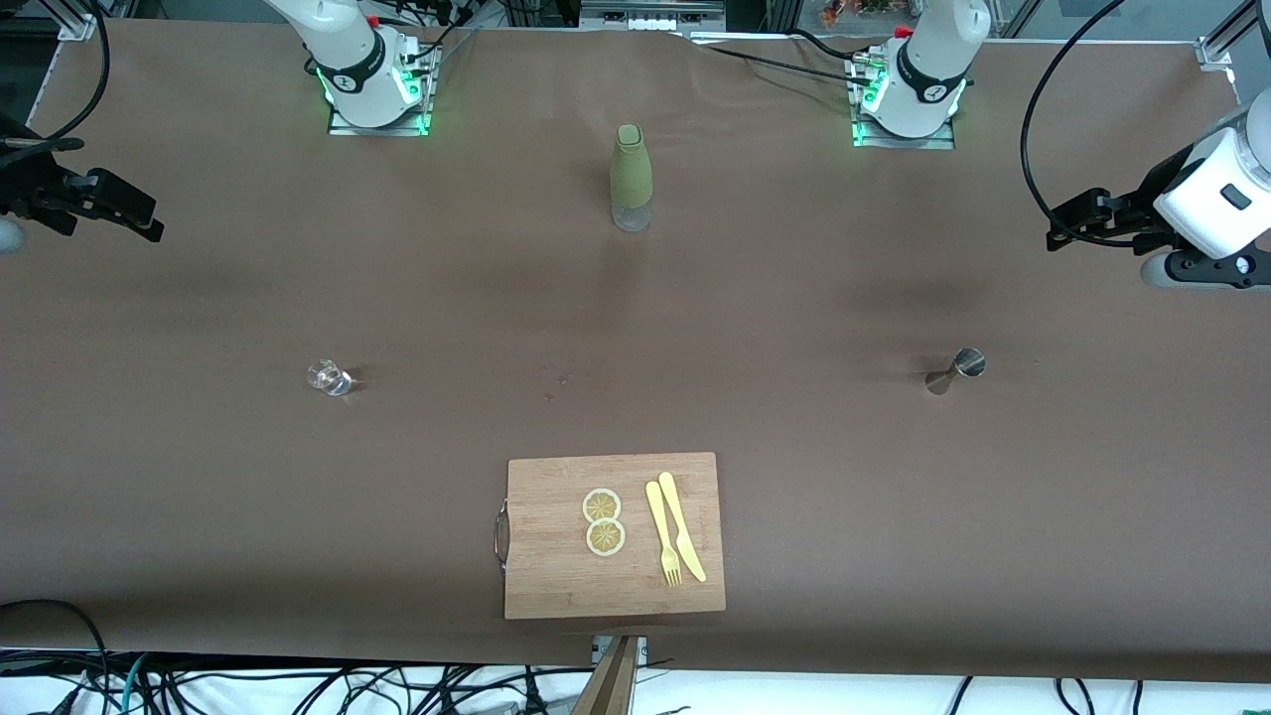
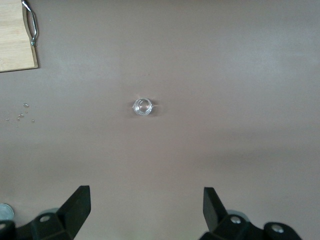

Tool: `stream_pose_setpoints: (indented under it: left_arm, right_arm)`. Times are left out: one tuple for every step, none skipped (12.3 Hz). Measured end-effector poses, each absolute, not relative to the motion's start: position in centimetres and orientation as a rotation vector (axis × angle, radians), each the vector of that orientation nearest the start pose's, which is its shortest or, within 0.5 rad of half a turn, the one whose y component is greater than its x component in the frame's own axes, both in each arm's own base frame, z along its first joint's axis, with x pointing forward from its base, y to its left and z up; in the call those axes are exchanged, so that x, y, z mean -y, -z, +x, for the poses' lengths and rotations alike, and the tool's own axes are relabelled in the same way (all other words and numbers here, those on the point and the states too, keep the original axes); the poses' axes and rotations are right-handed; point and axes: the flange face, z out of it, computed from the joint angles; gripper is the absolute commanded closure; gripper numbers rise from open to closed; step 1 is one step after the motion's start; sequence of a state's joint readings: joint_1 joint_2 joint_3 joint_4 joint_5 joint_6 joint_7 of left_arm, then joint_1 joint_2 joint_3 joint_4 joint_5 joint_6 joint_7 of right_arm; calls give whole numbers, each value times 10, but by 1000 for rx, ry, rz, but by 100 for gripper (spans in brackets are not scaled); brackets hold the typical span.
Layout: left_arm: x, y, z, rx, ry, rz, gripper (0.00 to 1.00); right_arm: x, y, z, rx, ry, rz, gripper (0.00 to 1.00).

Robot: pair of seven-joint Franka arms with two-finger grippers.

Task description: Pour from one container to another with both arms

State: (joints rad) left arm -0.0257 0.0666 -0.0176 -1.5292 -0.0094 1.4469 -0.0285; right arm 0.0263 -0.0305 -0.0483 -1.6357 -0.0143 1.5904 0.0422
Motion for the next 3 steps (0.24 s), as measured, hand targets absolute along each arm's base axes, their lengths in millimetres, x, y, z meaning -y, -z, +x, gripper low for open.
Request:
stream_pose_setpoints:
  left_arm:
    - [24, -599, 560, -22, -228, -3138, 0]
    - [24, -600, 560, -20, -222, -3139, 0]
    - [23, -602, 560, -18, -218, -3139, 0]
  right_arm:
    - [14, -612, 546, -100, -23, -3153, 0]
    - [14, -612, 546, -100, -23, -3153, 0]
    - [14, -612, 546, -100, -23, -3153, 0]
